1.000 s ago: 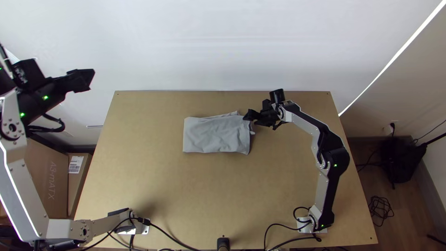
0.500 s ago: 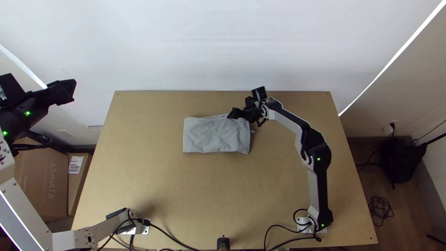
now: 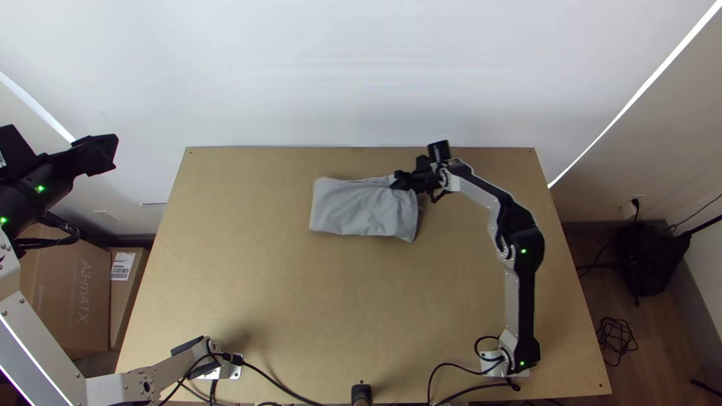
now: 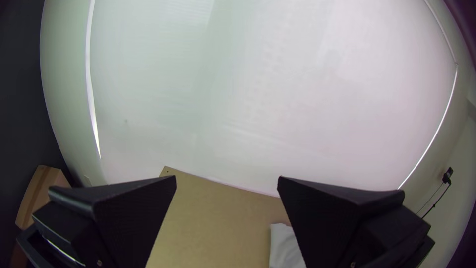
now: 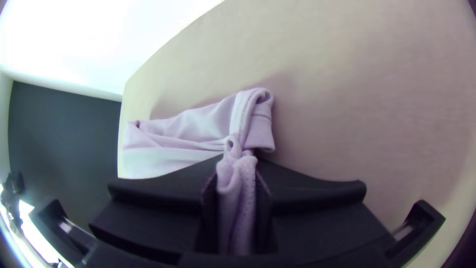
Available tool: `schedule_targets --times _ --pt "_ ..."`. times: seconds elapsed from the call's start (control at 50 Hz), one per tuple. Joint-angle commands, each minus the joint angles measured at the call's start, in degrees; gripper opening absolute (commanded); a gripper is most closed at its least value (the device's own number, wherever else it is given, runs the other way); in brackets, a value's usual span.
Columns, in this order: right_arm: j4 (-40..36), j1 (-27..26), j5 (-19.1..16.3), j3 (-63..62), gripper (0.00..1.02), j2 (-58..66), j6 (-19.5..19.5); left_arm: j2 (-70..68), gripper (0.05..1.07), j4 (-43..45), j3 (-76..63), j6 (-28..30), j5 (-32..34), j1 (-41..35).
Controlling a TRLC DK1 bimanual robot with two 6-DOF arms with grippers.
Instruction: Fold the t-shirt
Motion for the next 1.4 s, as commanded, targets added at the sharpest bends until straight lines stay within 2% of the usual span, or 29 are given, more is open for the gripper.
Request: schedule_targets --times 0.0,0.12,0.2,0.36,0.5,0.6,0.62,0.64,0.68,0.7,0.72,0.74,0.8,0.94,1.08,1.2,1.32,1.38 --pt "1.47 -6.78 2.58 -4.54 0.02 -3.23 1.39 -0.38 1.03 0.08 0.84 0.55 0.51 -0.04" --pt "2.7 -12.58 4.25 -7.8 0.02 -6.13 1.48 -0.29 1.03 0.52 0.84 0.2 0.78 -0.3" --pt "4.72 -17.06 4.42 -10.43 0.02 -8.5 3.15 -0.21 1.03 0.96 0.84 -0.15 0.95 -0.3" --pt "6.92 -26.29 7.5 -14.56 0.02 -11.4 4.38 0.23 1.03 1.05 0.4 -0.24 1.31 -0.65" --pt "7.09 -34.29 7.76 -14.83 0.02 -11.84 4.38 0.23 1.03 2.28 -0.83 -0.59 1.48 -2.06" --pt "7.09 -37.98 7.76 -13.95 0.05 -11.67 4.2 0.58 1.03 3.16 -1.45 -1.38 1.57 -3.55" --pt "7.09 -38.51 7.76 -13.77 0.13 -11.58 4.11 0.67 1.03 3.42 -1.45 -1.56 1.57 -3.64" --pt "7.09 -39.04 7.76 -13.68 0.3 -11.58 3.94 0.76 1.03 3.69 -1.53 -1.73 1.57 -3.82" --pt "7.09 -40.0 7.85 -13.42 0.71 -11.84 3.76 0.85 1.03 4.13 -1.71 -1.99 1.57 -4.52" --pt "7.09 -40.44 8.38 -13.33 0.87 -12.02 3.76 0.94 1.03 4.3 -1.8 -2.08 1.57 -4.96" --pt "7.09 -40.88 8.99 -13.16 0.93 -12.19 3.85 0.94 1.03 4.57 -1.89 -2.26 1.57 -5.22" --pt "7.09 -41.32 9.7 -13.16 0.95 -12.63 3.76 0.94 1.03 4.83 -1.97 -2.35 1.57 -5.49" --pt "7.36 -43.08 11.1 -12.89 0.99 -14.04 3.5 1.02 1.03 5.71 -1.97 -2.7 1.57 -5.84" --pt "9.73 -46.33 16.38 -14.21 0.99 -18.08 0.86 0.85 1.03 7.29 -2.24 -3.14 1.48 -6.02" --pt "12.46 -49.58 20.77 -18.96 0.98 -27.49 -5.29 -0.56 1.03 10.46 -6.02 -2.87 1.22 -5.31" --pt "16.5 -50.81 21.65 -23.79 0.98 -38.91 -10.56 -5.22 1.03 18.72 -15.68 -2.87 0.43 -4.7" --pt "17.29 -51.08 21.65 -23.35 0.98 -49.19 -13.64 -10.75 1.03 28.56 -26.14 -3.49 0.16 -4.08" --pt "17.64 -50.29 21.83 -23.18 0.98 -54.56 -13.9 -12.69 1.03 31.29 -29.48 -3.49 0.16 -4.08"
